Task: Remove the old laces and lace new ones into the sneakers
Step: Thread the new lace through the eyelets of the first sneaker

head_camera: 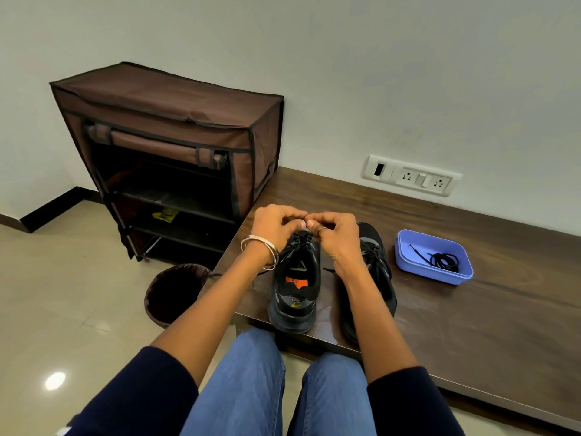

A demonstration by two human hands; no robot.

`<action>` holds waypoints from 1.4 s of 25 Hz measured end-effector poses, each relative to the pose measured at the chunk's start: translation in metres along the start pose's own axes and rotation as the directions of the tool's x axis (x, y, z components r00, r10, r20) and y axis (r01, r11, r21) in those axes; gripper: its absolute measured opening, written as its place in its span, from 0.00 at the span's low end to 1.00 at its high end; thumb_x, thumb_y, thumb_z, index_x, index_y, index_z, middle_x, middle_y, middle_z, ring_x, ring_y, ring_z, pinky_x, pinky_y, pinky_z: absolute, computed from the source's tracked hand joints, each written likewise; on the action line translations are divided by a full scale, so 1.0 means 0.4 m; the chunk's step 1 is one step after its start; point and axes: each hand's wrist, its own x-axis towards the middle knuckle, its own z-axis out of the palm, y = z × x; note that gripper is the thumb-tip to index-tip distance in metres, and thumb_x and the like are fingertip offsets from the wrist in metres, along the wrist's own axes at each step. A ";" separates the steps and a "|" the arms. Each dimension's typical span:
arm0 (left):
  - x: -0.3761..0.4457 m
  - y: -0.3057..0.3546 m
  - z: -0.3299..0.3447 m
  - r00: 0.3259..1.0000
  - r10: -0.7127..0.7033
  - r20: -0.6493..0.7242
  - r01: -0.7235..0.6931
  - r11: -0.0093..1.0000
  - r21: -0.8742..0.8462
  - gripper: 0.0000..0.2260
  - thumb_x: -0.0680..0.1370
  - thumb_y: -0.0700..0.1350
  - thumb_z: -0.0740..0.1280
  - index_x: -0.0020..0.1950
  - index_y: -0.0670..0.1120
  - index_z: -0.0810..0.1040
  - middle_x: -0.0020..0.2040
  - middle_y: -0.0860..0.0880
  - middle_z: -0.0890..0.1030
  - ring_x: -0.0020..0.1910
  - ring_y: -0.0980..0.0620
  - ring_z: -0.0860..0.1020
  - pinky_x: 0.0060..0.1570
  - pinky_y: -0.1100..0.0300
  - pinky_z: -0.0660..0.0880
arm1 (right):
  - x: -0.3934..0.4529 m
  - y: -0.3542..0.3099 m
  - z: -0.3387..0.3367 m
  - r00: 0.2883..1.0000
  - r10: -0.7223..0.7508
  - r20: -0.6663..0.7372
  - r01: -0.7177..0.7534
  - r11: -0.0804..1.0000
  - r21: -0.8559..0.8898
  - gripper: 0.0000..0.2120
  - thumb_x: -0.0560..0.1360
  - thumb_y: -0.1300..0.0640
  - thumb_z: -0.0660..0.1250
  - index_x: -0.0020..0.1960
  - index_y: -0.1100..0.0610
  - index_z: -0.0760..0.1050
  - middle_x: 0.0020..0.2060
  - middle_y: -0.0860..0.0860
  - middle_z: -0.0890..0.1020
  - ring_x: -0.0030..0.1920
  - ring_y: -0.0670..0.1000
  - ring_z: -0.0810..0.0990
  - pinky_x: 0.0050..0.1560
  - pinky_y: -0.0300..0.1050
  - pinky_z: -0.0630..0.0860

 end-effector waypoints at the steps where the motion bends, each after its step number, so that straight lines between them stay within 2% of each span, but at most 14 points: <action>1: -0.005 -0.002 0.005 0.999 -0.031 -0.021 0.030 0.998 -0.056 0.09 0.73 0.40 0.73 0.52 0.46 0.85 0.43 0.50 0.84 0.43 0.57 0.81 0.50 0.63 0.77 | -0.002 0.003 -0.001 0.999 0.028 -0.027 -0.027 0.998 0.061 0.05 0.73 0.64 0.72 0.45 0.55 0.84 0.38 0.53 0.85 0.40 0.48 0.83 0.44 0.44 0.81; 3: -0.019 -0.009 0.019 0.996 -0.087 0.027 0.090 0.985 -0.149 0.06 0.71 0.40 0.75 0.48 0.47 0.85 0.37 0.51 0.84 0.36 0.57 0.81 0.42 0.64 0.78 | -0.011 0.016 0.000 0.991 0.109 -0.082 -0.093 0.979 0.179 0.05 0.72 0.67 0.73 0.43 0.58 0.82 0.38 0.59 0.85 0.37 0.52 0.83 0.40 0.43 0.81; 5: -0.029 -0.016 0.037 0.989 -0.137 0.057 0.145 0.972 -0.184 0.04 0.71 0.41 0.75 0.44 0.47 0.85 0.34 0.50 0.83 0.31 0.56 0.80 0.35 0.63 0.78 | -0.016 0.042 0.000 0.981 0.168 -0.093 -0.140 0.958 0.250 0.04 0.73 0.67 0.72 0.43 0.60 0.82 0.38 0.59 0.84 0.38 0.53 0.83 0.41 0.44 0.82; 7: -0.034 -0.016 0.053 0.984 -0.176 -0.026 0.172 0.979 -0.112 0.01 0.73 0.43 0.73 0.42 0.49 0.84 0.33 0.50 0.82 0.30 0.55 0.80 0.34 0.60 0.79 | -0.022 0.075 0.003 0.967 0.227 -0.115 -0.191 0.945 0.266 0.02 0.73 0.64 0.73 0.43 0.59 0.82 0.37 0.56 0.84 0.40 0.52 0.83 0.45 0.45 0.82; 9: -0.036 -0.023 0.068 0.977 -0.208 -0.051 0.213 0.970 0.117 0.02 0.73 0.47 0.72 0.41 0.53 0.84 0.38 0.50 0.83 0.37 0.52 0.81 0.41 0.57 0.79 | -0.027 0.109 0.008 0.962 0.248 -0.118 -0.240 0.968 0.073 0.04 0.71 0.61 0.75 0.45 0.57 0.82 0.39 0.52 0.84 0.43 0.50 0.82 0.49 0.45 0.80; 11: -0.045 -0.021 0.086 0.961 -0.275 -0.025 0.267 0.902 0.338 0.03 0.73 0.49 0.69 0.43 0.54 0.84 0.43 0.49 0.83 0.45 0.47 0.81 0.43 0.56 0.78 | -0.045 0.132 0.015 0.970 0.236 -0.061 -0.243 0.948 -0.206 0.10 0.70 0.60 0.76 0.50 0.58 0.82 0.41 0.51 0.82 0.45 0.49 0.80 0.49 0.42 0.76; 12: -0.051 -0.016 0.096 0.953 -0.301 -0.023 0.286 0.874 0.393 0.04 0.73 0.50 0.69 0.44 0.54 0.83 0.45 0.49 0.83 0.46 0.46 0.80 0.44 0.56 0.78 | -0.054 0.137 0.020 0.975 0.214 -0.052 -0.220 0.932 -0.287 0.11 0.70 0.59 0.76 0.52 0.58 0.82 0.42 0.52 0.83 0.46 0.50 0.80 0.49 0.42 0.75; 16: -0.066 -0.013 0.126 0.961 -0.269 -0.071 0.268 0.828 0.493 0.07 0.75 0.50 0.67 0.48 0.52 0.83 0.50 0.47 0.81 0.50 0.43 0.79 0.46 0.54 0.76 | -0.075 0.139 0.027 0.990 0.104 -0.094 -0.132 0.917 -0.376 0.08 0.73 0.58 0.71 0.52 0.55 0.84 0.41 0.53 0.85 0.47 0.53 0.83 0.51 0.48 0.78; 19: -0.065 -0.032 0.141 0.960 -0.269 -0.081 0.277 0.864 0.421 0.07 0.74 0.48 0.67 0.46 0.50 0.84 0.50 0.47 0.79 0.48 0.43 0.79 0.43 0.54 0.75 | -0.079 0.140 0.022 0.988 0.089 -0.125 -0.131 0.912 -0.389 0.09 0.74 0.57 0.70 0.53 0.53 0.84 0.43 0.52 0.86 0.49 0.52 0.83 0.52 0.45 0.77; 24: -0.064 -0.050 0.154 0.970 -0.229 -0.080 0.243 0.910 0.335 0.05 0.73 0.46 0.68 0.41 0.49 0.84 0.44 0.48 0.78 0.44 0.46 0.78 0.39 0.58 0.72 | -0.067 0.161 0.014 0.998 0.063 -0.032 -0.071 0.891 -0.449 0.10 0.76 0.56 0.69 0.56 0.52 0.83 0.47 0.51 0.85 0.50 0.50 0.82 0.47 0.38 0.72; 28: -0.051 -0.046 0.151 0.985 -0.172 0.026 0.137 0.857 0.497 0.08 0.75 0.49 0.66 0.44 0.48 0.84 0.47 0.48 0.79 0.47 0.45 0.78 0.39 0.57 0.70 | -0.068 0.170 0.011 0.999 0.030 -0.028 -0.040 0.882 -0.469 0.11 0.76 0.58 0.68 0.56 0.51 0.83 0.47 0.51 0.85 0.51 0.51 0.82 0.46 0.39 0.71; 31: -0.041 -0.050 0.140 0.985 -0.149 0.081 0.076 0.814 0.576 0.09 0.75 0.50 0.64 0.46 0.49 0.83 0.49 0.48 0.80 0.49 0.44 0.78 0.42 0.55 0.73 | -0.071 0.171 0.017 0.999 0.017 -0.037 -0.033 0.865 -0.500 0.14 0.76 0.61 0.66 0.58 0.50 0.81 0.49 0.52 0.84 0.53 0.54 0.80 0.48 0.42 0.72; 33: -0.047 -0.063 0.137 0.988 -0.137 0.070 0.083 0.860 0.504 0.09 0.75 0.49 0.65 0.46 0.50 0.84 0.48 0.49 0.80 0.50 0.46 0.78 0.43 0.55 0.75 | -0.068 0.179 0.018 1.000 0.027 -0.008 -0.028 0.864 -0.503 0.14 0.77 0.60 0.65 0.61 0.50 0.80 0.53 0.53 0.83 0.56 0.55 0.79 0.52 0.43 0.72; 35: -0.055 -0.070 0.137 0.985 -0.171 0.010 0.155 0.915 0.374 0.07 0.75 0.49 0.67 0.46 0.51 0.85 0.46 0.49 0.81 0.49 0.48 0.78 0.44 0.56 0.74 | -0.064 0.189 0.012 0.999 0.029 0.028 -0.012 0.876 -0.482 0.15 0.79 0.60 0.63 0.63 0.52 0.79 0.56 0.54 0.81 0.59 0.55 0.78 0.56 0.44 0.71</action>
